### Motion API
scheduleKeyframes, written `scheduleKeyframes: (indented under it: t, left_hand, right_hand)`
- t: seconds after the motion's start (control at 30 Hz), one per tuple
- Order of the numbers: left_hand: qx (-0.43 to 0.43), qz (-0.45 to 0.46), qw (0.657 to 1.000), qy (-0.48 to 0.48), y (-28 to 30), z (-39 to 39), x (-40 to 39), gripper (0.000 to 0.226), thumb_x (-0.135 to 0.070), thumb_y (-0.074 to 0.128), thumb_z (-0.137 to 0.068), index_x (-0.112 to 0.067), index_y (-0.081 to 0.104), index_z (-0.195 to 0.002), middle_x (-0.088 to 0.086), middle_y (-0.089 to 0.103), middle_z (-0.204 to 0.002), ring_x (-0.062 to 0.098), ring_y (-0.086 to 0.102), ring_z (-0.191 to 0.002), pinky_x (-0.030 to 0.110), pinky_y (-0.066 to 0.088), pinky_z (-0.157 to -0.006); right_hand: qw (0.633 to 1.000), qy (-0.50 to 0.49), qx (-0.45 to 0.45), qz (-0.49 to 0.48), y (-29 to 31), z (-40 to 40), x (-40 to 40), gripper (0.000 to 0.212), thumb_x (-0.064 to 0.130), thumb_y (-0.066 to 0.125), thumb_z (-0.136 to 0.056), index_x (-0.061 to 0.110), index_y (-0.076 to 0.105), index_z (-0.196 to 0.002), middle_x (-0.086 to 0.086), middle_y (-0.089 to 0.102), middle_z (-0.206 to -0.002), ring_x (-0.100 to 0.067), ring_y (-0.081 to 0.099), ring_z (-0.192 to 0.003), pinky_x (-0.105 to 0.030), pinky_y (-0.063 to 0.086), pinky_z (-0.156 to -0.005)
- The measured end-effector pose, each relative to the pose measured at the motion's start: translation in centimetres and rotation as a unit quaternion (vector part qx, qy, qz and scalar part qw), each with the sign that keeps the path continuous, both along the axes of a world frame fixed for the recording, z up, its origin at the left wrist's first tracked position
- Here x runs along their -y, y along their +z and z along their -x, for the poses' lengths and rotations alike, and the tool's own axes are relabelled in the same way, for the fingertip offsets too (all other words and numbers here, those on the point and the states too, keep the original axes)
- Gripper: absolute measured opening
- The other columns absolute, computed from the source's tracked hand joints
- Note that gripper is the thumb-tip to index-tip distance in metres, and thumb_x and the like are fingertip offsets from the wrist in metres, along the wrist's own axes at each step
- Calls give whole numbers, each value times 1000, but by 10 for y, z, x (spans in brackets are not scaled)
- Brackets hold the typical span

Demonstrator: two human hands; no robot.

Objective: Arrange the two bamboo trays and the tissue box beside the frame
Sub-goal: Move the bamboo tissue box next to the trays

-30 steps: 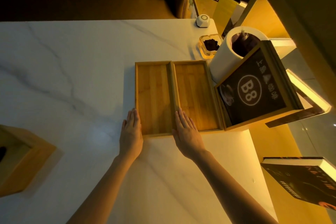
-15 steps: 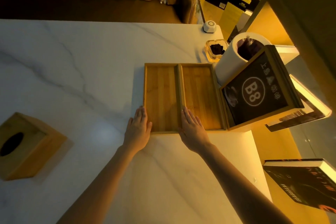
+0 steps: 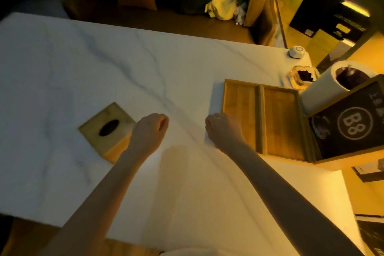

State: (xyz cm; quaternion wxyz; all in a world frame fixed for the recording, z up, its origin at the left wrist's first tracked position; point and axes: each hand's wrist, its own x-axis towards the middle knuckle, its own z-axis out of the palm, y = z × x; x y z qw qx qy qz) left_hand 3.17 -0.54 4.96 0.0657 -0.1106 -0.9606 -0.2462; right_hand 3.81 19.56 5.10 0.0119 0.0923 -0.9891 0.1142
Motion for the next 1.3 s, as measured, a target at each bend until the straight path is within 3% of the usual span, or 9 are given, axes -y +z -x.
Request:
scheduleKeyframes:
  t: [0.17, 0.27, 0.37, 0.5, 0.67, 0.87, 0.97, 1.13, 1.3]
  left_hand:
    - [-32, 6, 995, 91, -1, -2, 82, 20, -17, 44, -91, -5, 58, -84, 15, 60, -71, 31, 56, -59, 35, 40, -50]
    - [-42, 29, 991, 126, -13, -4, 127, 23, -13, 44, -91, 1, 56, -104, 24, 62, -103, 38, 58, -93, 45, 49, -74]
    - [27, 18, 984, 175, -32, -10, 158, 48, -20, 45, -91, 2, 32, -132, 28, 36, -140, 40, 33, -129, 49, 32, -105]
    - [164, -121, 944, 260, -52, -16, 177, 76, -42, 44, -88, -8, 1, -141, 16, 3, -154, 27, 4, -142, 42, 14, -113]
    - [197, -298, 900, 250, -63, -19, 179, 37, -38, 46, -88, -20, 48, -120, 1, 59, -109, 23, 53, -106, 25, 38, -79]
    - [163, -307, 909, 230, -63, -17, 177, 27, -36, 49, -88, -19, 58, -107, -4, 61, -90, -6, 50, -77, 13, 34, -65]
    - [159, -279, 920, 225, -62, -17, 175, 26, -36, 49, -87, -14, 60, -98, -1, 61, -78, -1, 52, -71, 16, 35, -62]
    - [139, -274, 927, 215, -46, -17, 161, 28, -41, 49, -86, -16, 61, -86, 6, 62, -69, 14, 54, -65, 23, 40, -62]
    - [105, -260, 942, 184, -16, -12, 126, 31, -39, 50, -86, -11, 62, -87, 14, 66, -73, 12, 53, -61, 20, 39, -59]
  right_hand:
    - [998, 51, -13, 36, 0, 0, 76, 20, 12, 40, -92, 5, 59, -91, -12, 65, -90, -25, 58, -82, -32, 42, -67]
    - [995, 50, 51, 72, -14, -4, 114, 26, 15, 37, -93, 6, 52, -113, -15, 61, -113, -31, 53, -105, -39, 44, -84]
    - [975, 41, 160, 150, -33, -9, 145, 48, 20, 37, -94, 11, 21, -139, -12, 33, -147, -28, 32, -133, -41, 30, -108]
    - [926, 17, 273, 258, -48, -11, 171, 70, 26, 41, -93, 15, -8, -142, -5, -2, -156, -22, 5, -142, -38, 12, -115]
    - [890, -26, 322, 323, -49, -11, 182, 72, 29, 41, -93, 17, -11, -141, -7, 12, -155, -27, 26, -135, -37, 27, -107]
    - [903, -53, 271, 330, -40, -10, 184, 46, 34, 38, -94, 14, 24, -132, -11, 57, -115, -21, 56, -86, -35, 47, -71]
    - [909, -66, 231, 341, -36, -9, 183, 32, 36, 40, -93, 12, 38, -115, -15, 62, -105, -31, 60, -91, -44, 51, -75]
    - [925, -70, 156, 340, -23, -5, 165, 29, 37, 46, -91, 14, 47, -108, -10, 64, -98, -28, 59, -88, -25, 41, -61]
    - [927, -103, 82, 352, -3, -6, 130, 36, 38, 53, -87, 12, 51, -112, -10, 65, -97, -26, 60, -86, -38, 47, -76]
